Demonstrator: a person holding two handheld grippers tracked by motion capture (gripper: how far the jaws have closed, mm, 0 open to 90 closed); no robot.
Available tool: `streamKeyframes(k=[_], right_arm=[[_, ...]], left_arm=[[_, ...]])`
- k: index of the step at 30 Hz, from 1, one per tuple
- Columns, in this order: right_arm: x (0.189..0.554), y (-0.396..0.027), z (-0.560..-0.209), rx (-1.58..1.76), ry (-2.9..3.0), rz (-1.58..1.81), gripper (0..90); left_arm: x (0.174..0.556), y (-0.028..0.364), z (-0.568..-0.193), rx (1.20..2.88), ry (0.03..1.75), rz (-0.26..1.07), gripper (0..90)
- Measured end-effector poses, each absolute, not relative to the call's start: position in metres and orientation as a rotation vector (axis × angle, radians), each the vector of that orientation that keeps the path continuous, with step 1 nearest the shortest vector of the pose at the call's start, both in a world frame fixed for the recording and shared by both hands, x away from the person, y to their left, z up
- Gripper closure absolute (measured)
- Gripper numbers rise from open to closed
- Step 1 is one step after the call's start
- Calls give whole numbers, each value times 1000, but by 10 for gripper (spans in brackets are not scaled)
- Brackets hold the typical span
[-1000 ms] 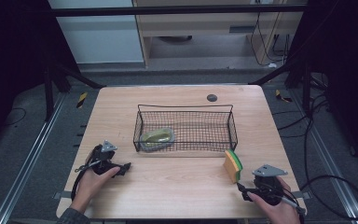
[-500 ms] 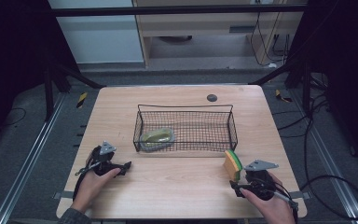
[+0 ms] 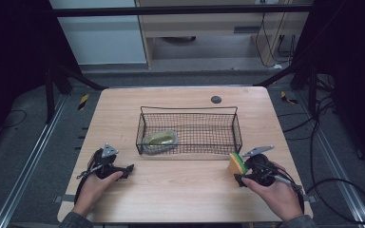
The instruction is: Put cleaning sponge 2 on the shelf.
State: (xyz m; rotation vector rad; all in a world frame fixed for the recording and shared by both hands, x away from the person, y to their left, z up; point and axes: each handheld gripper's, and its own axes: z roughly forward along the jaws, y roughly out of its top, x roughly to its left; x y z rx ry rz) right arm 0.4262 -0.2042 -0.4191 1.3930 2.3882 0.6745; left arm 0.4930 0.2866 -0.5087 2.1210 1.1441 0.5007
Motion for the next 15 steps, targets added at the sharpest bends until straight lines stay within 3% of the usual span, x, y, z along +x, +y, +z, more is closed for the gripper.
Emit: streamKeyframes(k=[15], right_arm=[[455,-192,-397,1445,2431,552,337]], left_arm=[[493,287,-509,2121,1144,501,0]])
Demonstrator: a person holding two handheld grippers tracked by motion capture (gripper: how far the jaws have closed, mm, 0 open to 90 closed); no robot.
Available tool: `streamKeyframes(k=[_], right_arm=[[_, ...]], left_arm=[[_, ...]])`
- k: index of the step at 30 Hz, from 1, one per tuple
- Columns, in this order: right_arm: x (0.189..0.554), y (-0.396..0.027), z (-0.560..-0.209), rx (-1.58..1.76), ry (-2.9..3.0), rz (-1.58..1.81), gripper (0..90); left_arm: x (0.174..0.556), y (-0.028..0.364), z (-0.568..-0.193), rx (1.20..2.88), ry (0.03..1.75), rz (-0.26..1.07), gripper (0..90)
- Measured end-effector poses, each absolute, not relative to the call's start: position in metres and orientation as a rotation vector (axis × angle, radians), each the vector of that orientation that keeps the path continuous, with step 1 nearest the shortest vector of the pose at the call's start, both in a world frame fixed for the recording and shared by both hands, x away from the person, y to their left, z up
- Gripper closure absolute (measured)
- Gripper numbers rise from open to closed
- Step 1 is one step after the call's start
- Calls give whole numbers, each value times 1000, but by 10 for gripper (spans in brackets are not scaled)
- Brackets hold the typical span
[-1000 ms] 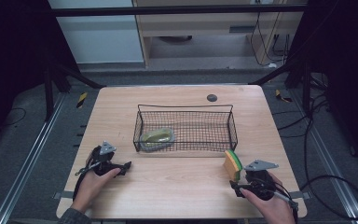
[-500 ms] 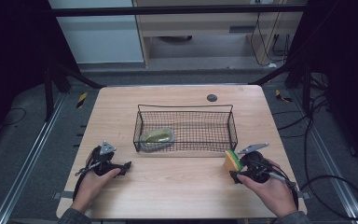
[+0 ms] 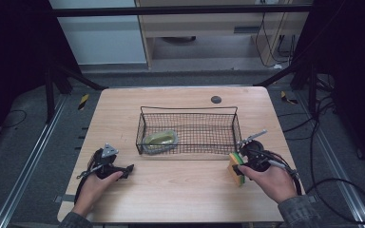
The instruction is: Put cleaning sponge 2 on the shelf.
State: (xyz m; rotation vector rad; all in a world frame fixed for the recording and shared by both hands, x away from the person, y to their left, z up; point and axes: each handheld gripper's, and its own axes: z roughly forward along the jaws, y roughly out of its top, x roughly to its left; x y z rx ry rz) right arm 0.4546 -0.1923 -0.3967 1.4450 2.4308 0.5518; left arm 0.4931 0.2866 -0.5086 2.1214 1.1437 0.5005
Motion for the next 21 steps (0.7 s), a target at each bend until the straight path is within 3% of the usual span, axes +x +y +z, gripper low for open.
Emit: streamKeyframes(k=[21], right_arm=[[469,-187,-401,1442,2465,495,422]], left_arm=[[493,287,-509,2122,1142,500,0]])
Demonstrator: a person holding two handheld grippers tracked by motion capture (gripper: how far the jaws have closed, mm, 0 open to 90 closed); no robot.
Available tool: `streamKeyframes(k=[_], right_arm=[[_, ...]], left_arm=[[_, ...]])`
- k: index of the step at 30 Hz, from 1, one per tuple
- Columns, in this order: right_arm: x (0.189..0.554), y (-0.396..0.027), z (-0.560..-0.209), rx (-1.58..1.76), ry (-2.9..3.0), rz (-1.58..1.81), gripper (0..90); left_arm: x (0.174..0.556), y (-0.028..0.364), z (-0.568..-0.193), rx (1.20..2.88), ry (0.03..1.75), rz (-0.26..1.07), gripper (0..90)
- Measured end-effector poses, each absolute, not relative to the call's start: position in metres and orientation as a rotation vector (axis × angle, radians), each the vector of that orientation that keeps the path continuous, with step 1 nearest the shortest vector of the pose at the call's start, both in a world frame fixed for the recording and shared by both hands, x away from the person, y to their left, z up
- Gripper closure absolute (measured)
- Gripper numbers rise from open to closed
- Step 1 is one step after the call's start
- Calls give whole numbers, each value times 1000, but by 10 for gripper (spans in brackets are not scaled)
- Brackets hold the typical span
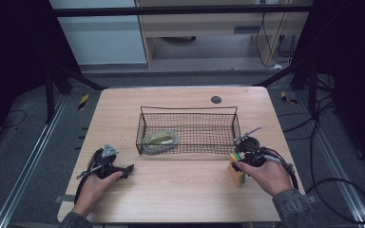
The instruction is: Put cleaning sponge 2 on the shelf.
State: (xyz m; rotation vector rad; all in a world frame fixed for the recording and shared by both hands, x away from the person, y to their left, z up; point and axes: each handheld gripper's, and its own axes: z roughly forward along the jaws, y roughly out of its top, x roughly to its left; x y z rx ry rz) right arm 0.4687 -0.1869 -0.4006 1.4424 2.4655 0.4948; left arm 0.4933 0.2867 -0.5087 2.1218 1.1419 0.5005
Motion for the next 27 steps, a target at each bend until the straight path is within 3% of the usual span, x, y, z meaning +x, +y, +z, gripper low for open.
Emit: streamKeyframes(k=[6,11,17,27], right_arm=[[468,-186,-406,1449,2484,488,481],[469,-186,-409,1464,2504,496,641],[468,-188,-399,1476,2474,541,651],[464,-185,-349,1419,2413,618,651]], left_arm=[[493,287,-509,2123,1141,500,0],[494,287,-509,2123,1141,500,0],[494,287,-509,2123,1140,500,0],[494,287,-509,2122,1141,501,0]])
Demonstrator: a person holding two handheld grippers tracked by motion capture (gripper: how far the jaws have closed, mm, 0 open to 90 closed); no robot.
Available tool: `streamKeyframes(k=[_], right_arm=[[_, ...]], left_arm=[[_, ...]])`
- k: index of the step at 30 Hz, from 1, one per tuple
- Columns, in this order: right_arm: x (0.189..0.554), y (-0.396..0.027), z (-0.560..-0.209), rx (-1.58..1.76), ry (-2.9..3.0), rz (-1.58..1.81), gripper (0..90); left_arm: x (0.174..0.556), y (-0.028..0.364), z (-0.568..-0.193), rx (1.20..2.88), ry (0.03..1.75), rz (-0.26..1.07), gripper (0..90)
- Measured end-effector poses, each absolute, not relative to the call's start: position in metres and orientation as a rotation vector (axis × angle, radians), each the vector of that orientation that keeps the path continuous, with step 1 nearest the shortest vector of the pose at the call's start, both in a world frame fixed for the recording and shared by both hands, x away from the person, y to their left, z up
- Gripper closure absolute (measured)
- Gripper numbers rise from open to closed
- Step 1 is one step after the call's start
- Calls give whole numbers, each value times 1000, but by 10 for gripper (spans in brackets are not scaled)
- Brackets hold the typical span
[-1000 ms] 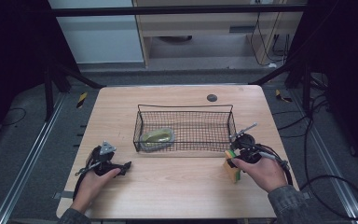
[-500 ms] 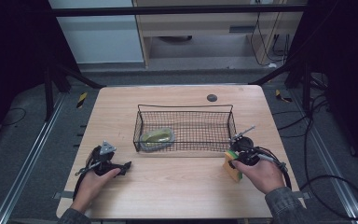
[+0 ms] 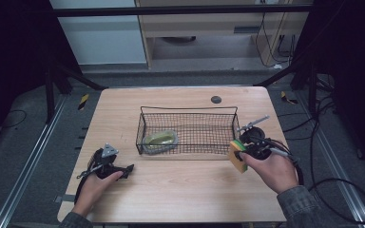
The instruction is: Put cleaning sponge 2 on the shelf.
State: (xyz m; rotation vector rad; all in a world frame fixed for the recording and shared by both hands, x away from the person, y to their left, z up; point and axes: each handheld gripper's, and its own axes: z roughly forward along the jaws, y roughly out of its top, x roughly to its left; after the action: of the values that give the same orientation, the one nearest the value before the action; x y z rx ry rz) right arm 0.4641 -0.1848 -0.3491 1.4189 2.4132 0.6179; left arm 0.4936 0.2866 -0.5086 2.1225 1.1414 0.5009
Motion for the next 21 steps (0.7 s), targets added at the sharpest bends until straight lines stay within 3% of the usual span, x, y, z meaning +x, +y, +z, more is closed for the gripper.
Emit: streamKeyframes(k=[12,21], right_arm=[[486,-185,-309,1426,2298,722,650],[513,-176,-301,1442,2211,764,649]], left_arm=[[494,286,-509,2118,1142,504,0],[494,286,-509,2119,1141,504,0]])
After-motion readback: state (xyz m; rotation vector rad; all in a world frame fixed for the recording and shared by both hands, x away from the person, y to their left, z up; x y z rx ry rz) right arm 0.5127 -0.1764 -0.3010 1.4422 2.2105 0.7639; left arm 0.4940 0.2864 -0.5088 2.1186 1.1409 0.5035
